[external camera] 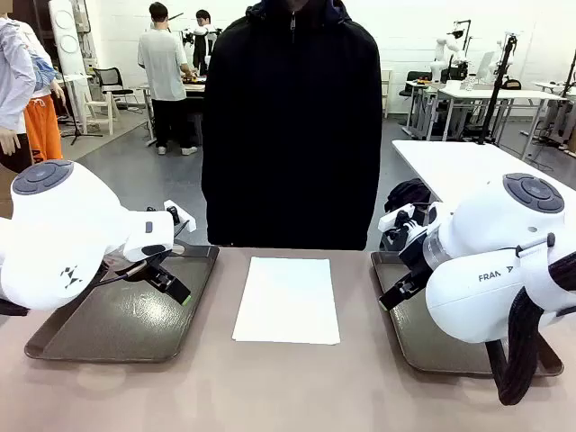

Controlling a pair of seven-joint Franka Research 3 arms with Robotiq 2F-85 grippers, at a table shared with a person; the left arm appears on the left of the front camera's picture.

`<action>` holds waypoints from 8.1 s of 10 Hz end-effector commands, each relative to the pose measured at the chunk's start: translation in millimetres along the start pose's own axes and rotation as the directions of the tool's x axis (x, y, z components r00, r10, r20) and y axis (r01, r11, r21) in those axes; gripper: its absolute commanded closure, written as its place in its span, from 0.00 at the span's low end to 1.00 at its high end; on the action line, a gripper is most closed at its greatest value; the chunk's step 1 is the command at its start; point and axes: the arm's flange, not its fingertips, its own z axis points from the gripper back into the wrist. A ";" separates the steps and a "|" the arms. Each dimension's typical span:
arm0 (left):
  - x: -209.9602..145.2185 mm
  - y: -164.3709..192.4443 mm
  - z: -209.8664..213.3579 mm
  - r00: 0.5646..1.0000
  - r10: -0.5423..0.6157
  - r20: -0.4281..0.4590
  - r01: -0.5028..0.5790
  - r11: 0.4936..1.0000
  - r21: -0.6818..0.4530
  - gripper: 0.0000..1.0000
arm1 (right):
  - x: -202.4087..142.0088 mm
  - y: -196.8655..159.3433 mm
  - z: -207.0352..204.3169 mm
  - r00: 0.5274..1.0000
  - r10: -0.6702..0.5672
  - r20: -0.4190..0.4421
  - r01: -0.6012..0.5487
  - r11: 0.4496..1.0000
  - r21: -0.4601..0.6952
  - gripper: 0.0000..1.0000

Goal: Sort the A4 documents.
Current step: Receive the A4 Paper.

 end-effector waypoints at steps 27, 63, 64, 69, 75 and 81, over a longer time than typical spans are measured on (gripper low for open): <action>-91.1 113.6 149.3 0.954 -0.029 0.299 0.086 0.980 -0.178 0.00 | -71.2 -83.1 186.0 0.941 0.019 0.339 -0.114 0.959 0.261 0.00; -61.6 146.1 161.8 0.955 -0.016 0.295 0.079 0.976 -0.204 0.00 | -43.4 -112.7 210.5 0.937 -0.021 0.349 -0.073 0.965 0.254 0.00; -61.6 146.1 161.8 0.955 -0.016 0.295 0.079 0.976 -0.204 0.00 | -43.4 -112.7 210.5 0.937 -0.021 0.349 -0.073 0.965 0.254 0.00; -61.6 146.1 161.8 0.955 -0.016 0.295 0.079 0.976 -0.204 0.00 | -43.4 -112.7 210.5 0.937 -0.021 0.349 -0.073 0.965 0.254 0.00; -61.6 146.1 161.8 0.955 -0.016 0.295 0.079 0.976 -0.204 0.00 | -43.4 -112.7 210.5 0.937 -0.021 0.349 -0.073 0.965 0.254 0.00; -61.6 146.1 161.8 0.955 -0.016 0.295 0.079 0.976 -0.204 0.00 | -43.4 -112.7 210.5 0.937 -0.021 0.349 -0.073 0.965 0.254 0.00</action>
